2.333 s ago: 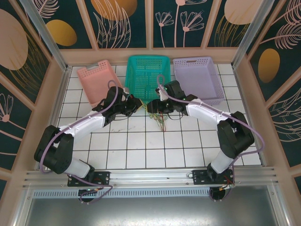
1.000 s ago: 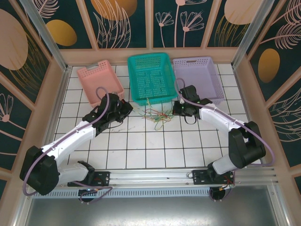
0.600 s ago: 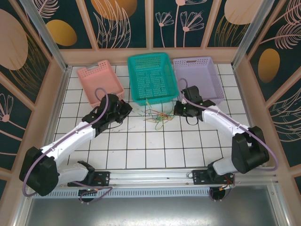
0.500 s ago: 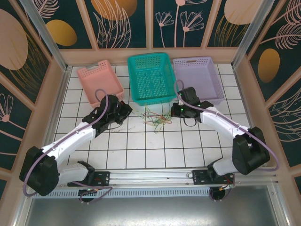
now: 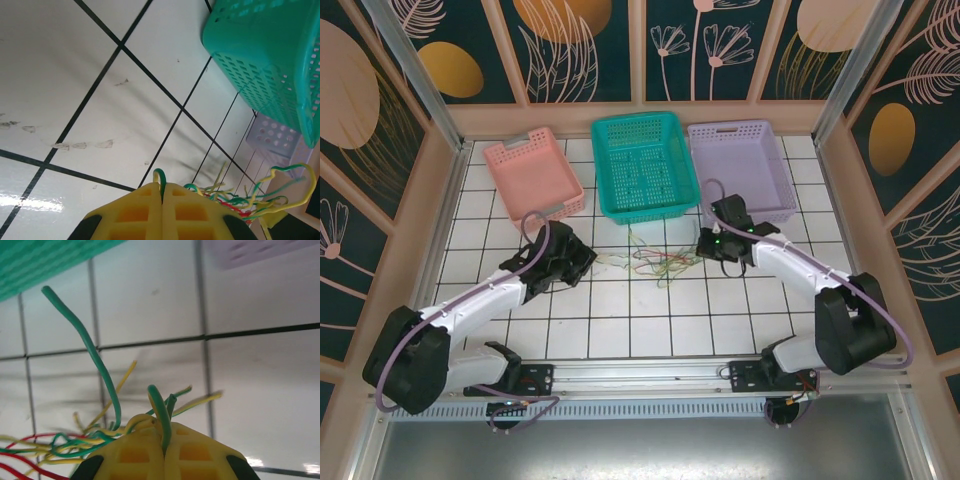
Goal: Untangle the cables
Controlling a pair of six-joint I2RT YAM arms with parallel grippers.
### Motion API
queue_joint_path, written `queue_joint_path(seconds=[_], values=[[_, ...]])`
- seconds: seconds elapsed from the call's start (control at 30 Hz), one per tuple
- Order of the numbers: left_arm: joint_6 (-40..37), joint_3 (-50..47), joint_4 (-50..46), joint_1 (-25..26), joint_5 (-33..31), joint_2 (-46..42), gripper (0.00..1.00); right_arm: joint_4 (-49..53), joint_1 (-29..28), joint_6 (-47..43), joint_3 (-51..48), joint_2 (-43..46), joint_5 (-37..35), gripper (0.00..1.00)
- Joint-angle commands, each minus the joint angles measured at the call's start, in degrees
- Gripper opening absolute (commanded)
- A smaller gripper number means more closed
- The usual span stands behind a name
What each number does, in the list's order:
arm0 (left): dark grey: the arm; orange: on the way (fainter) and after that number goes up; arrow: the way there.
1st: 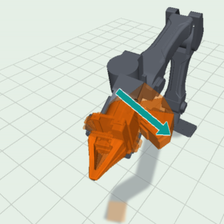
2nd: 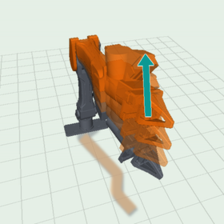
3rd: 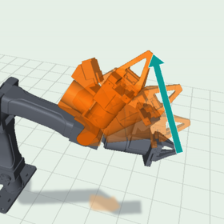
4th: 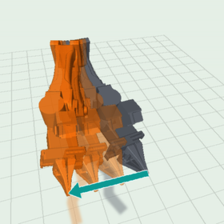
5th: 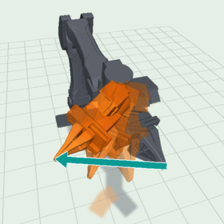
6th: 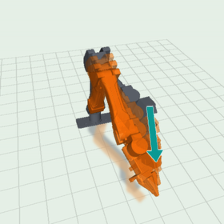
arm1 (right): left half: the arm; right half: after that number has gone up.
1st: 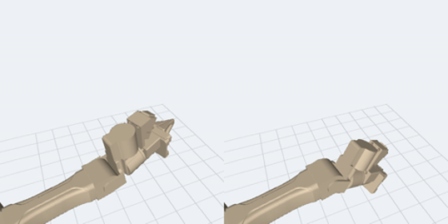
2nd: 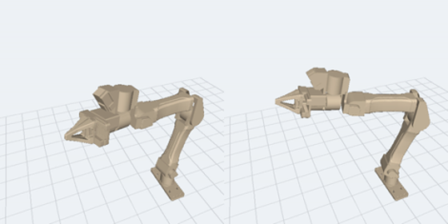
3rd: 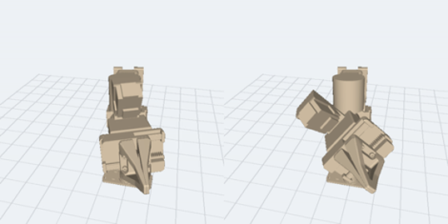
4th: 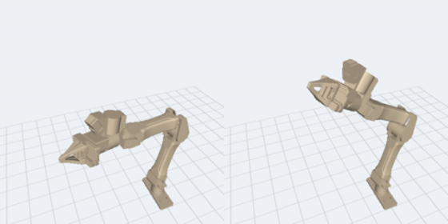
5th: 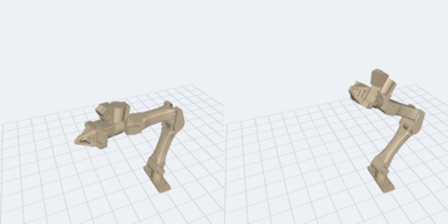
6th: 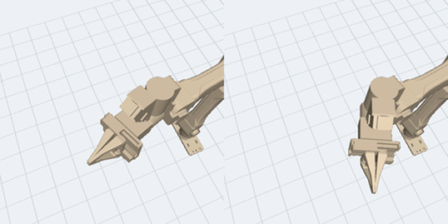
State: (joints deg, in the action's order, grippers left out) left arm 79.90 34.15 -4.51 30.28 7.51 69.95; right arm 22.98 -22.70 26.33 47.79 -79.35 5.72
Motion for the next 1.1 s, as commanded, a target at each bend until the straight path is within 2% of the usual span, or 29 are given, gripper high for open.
queue_joint_path(seconds=[0.0, 0.23, 0.4, 0.47, 0.53, 0.67, 0.77, 0.83, 0.93, 1.07], values=[[2.91, -0.15, -8.67, -2.06, -10.99, -3.19, 0.00, 6.86, 6.69, 0.89, -0.94, 2.58, -10.33, 0.00], [4.94, 1.67, -18.04, -2.54, -21.07, -8.82, 0.00, 8.15, 10.72, 3.16, -1.33, 4.67, -12.66, 0.00], [5.05, -1.42, -8.74, -2.61, -16.76, -9.02, 0.00, 6.46, 10.79, 4.06, -2.43, 4.66, -9.62, 0.00], [4.82, -0.56, -9.61, -2.61, -16.73, -8.78, 0.00, 6.52, 10.80, 4.43, -2.68, 4.56, -9.98, 0.00], [3.98, 2.78, -16.51, -2.60, -20.52, -8.78, 0.00, 7.59, 10.92, 4.74, -2.70, 4.56, -11.78, 0.00], [2.50, 11.37, -33.89, -2.60, -32.57, -8.96, 0.00, 9.01, 13.52, 5.05, -2.36, 5.62, -14.15, 0.00], [0.18, 15.46, -39.63, -2.60, -38.86, -8.43, 0.00, 9.00, 15.54, 4.72, -1.34, 6.22, -14.79, 0.00], [-3.01, 15.35, -36.37, -2.60, -37.99, -8.43, 0.00, 8.50, 16.18, 4.26, -0.72, 5.77, -14.28, 0.00], [-6.79, 11.41, -23.53, -2.60, -29.25, -8.84, 0.00, 7.72, 16.04, 4.32, -0.37, 4.35, -11.86, 0.00], [-4.94, 5.57, -9.95, -2.60, -19.74, -8.88, 0.00, 6.13, 15.49, 5.48, -1.80, 4.33, -9.40, 0.00]])
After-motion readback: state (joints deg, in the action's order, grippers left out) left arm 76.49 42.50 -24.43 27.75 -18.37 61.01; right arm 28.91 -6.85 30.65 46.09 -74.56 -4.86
